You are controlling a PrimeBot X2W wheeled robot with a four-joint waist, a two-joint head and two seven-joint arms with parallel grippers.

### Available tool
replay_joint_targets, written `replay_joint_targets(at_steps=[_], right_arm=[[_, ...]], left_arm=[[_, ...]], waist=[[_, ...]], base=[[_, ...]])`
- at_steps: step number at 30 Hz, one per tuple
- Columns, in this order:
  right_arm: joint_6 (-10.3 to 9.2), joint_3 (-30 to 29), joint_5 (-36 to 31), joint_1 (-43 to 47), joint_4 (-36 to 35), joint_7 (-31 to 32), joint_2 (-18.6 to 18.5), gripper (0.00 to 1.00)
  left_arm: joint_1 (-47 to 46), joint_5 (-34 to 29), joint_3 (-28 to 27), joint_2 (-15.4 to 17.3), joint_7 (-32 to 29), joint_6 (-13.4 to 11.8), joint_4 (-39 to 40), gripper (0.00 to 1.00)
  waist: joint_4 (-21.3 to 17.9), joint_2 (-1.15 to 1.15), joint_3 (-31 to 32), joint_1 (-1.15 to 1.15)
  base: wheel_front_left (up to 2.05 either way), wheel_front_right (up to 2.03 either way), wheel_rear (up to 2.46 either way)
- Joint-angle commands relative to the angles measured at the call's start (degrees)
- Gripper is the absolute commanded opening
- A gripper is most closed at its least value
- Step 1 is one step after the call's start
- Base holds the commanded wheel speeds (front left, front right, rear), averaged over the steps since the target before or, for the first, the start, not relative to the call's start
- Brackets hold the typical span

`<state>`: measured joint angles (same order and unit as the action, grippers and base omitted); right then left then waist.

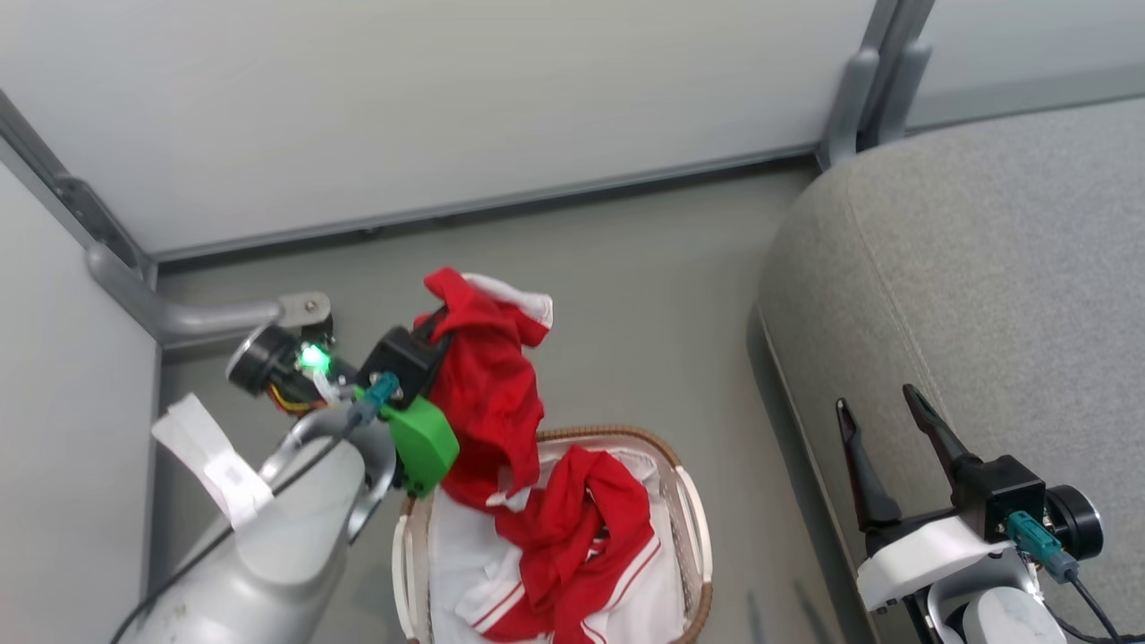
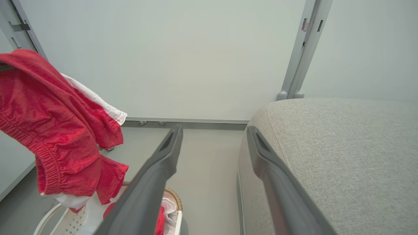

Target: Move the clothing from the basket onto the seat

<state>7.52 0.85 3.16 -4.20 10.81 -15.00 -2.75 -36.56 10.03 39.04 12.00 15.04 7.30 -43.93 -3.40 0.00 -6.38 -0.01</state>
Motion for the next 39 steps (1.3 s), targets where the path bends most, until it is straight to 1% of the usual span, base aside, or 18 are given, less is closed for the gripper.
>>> replay_joint_targets(at_steps=[1, 7, 14, 16, 24, 27, 30, 35, 39], right_arm=[[-0.06, 0.24, -0.42, 1.01, -0.05, -0.28, -0.25, 1.0], [-0.06, 1.31, -0.78, 1.14, -0.32, -0.28, -0.24, 1.0], [-0.06, 4.47, -0.34, -0.66, -0.78, -0.28, -0.24, 1.0], [-0.06, 5.92, 0.18, -1.7, -1.08, -0.28, -0.23, 1.0], [-0.06, 14.78, 2.49, -7.12, -1.42, -0.28, -0.25, 1.0], [-0.06, 16.64, 3.23, -9.95, -0.58, -0.28, -0.25, 1.0], [-0.06, 18.32, 3.37, -13.46, 1.56, -0.27, -0.25, 1.0], [-0.06, 18.87, 3.22, -18.84, 6.34, -0.28, -0.26, 1.0], [-0.06, 20.77, 3.5, -22.36, 10.13, -0.28, -0.23, 1.0]], left_arm=[[-2.27, -0.45, 0.41, 0.85, 0.21, 0.16, 0.88, 0.0], [-10.09, -0.12, 1.47, 2.92, -1.3, 0.2, 3.74, 0.0], [-16.49, 1.7, 2.28, 4.21, -3.52, 0.22, 7.06, 0.0], [-17.78, 2.25, 2.53, 3.99, -4.04, 0.22, 7.94, 0.0], [-20.23, 3.7, 4.55, 1.78, -4.82, 0.12, 11.06, 0.0], [-20.32, 4.11, 5.4, 1.17, -4.72, 0.12, 12.38, 0.0], [-20.17, 4.56, 6.5, 0.68, -4.78, 0.12, 14.09, 0.0], [-19.69, 4.99, 8.1, 0.44, -5.23, 0.11, 17.02, 0.0], [-19.51, 5.33, 8.9, 0.27, -5.51, 0.12, 18.95, 0.0]], waist=[[1.98, 0.0, 5.74, 0.01], [1.52, 0.0, 6.94, 0.01], [0.99, 0.0, 7.3, 0.01], [1.03, 0.0, 7.35, 0.01], [2.01, 0.0, 7.49, 0.01], [2.48, 0.0, 7.45, 0.01], [3.01, 0.0, 7.36, 0.01], [3.72, 0.0, 7.19, 0.01], [4.16, 0.0, 7.06, 0.01]], base=[[0.0, 0.0, 0.0], [0.0, 0.0, 0.0], [0.0, 0.0, 0.0], [0.0, 0.0, 0.0], [0.0, 0.0, 0.0], [0.0, 0.0, 0.0], [0.0, 0.0, 0.0], [0.0, 0.0, 0.0], [0.0, 0.0, 0.0]])
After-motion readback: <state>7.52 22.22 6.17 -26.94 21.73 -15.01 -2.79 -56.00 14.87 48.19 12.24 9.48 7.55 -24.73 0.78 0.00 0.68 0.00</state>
